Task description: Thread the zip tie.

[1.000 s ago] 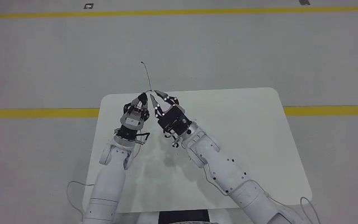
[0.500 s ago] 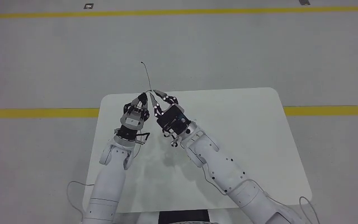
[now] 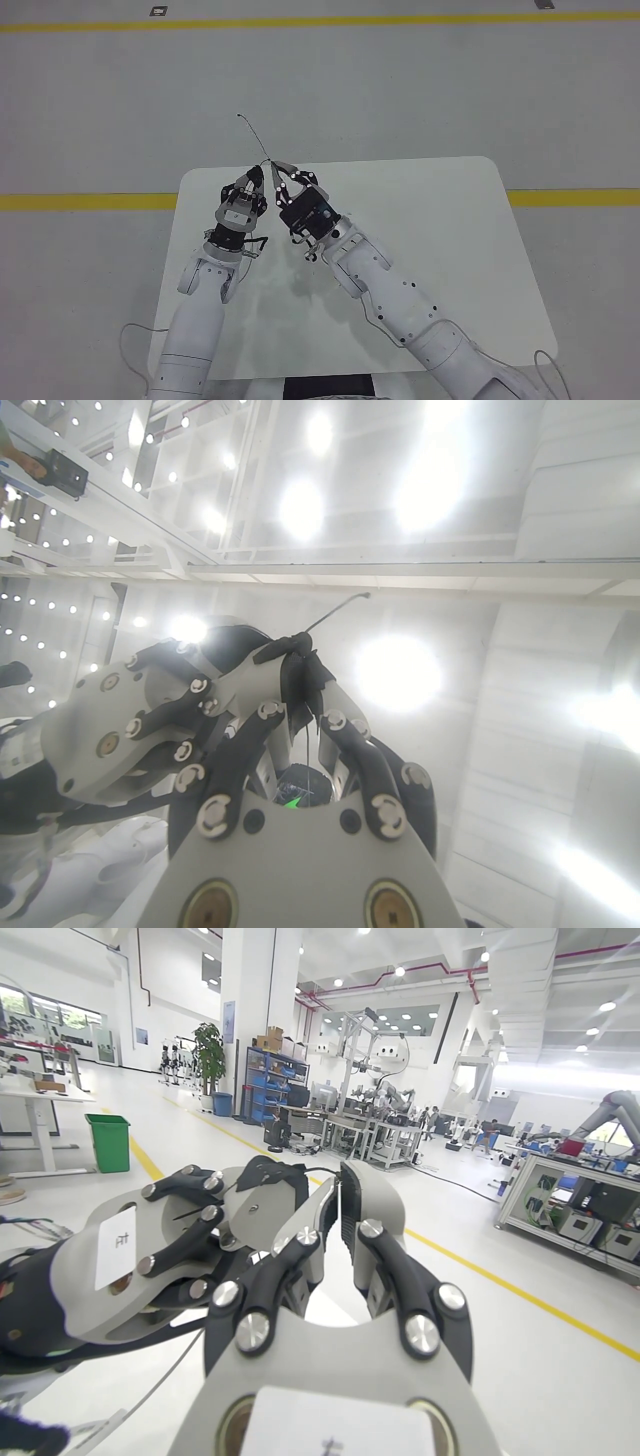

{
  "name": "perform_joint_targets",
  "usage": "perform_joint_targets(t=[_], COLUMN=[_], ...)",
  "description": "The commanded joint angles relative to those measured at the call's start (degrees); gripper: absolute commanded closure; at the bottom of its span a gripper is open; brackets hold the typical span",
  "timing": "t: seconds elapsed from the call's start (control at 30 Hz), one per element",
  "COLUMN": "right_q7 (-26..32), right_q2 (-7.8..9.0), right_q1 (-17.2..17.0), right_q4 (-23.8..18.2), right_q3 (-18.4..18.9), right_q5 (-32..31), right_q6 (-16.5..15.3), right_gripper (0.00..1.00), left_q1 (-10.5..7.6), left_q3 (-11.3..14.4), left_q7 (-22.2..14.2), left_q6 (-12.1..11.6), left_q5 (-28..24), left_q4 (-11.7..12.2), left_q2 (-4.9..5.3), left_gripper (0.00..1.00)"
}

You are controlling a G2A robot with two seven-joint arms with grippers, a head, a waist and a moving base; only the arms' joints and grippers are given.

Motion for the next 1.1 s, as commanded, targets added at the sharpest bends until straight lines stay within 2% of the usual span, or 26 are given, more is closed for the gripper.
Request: perform_joint_targets(t=[0.0, 0.4, 0.53, 1.07], right_q7=[0.1, 0.2, 0.3, 0.7], right_q2=[-0.01, 0.15, 0.32, 1.34], right_q1=[0.0, 0.4, 0.3, -0.4], right_q4=[0.0, 0.4, 0.6, -0.7], right_q3=[0.0, 0.1, 0.3, 0.3], right_q5=[0.0, 0.0, 0.0, 0.0], right_q6=[0.1, 0.1, 0.1, 0.2], right_gripper=[1.0, 1.0, 0.93, 0.92], left_q1=[0.0, 0.0, 0.0, 0.0], left_q3=[0.0, 0.0, 0.0, 0.0], left_q7=[0.0, 0.0, 0.0, 0.0], left_q6=[0.0, 0.0, 0.0, 0.0], left_q5=[0.0, 0.0, 0.0, 0.0], left_q4=[0.0, 0.0, 0.0, 0.0], left_q2=[0.0, 0.0, 0.0, 0.0], left_gripper=[1.0, 1.0, 1.0, 1.0])
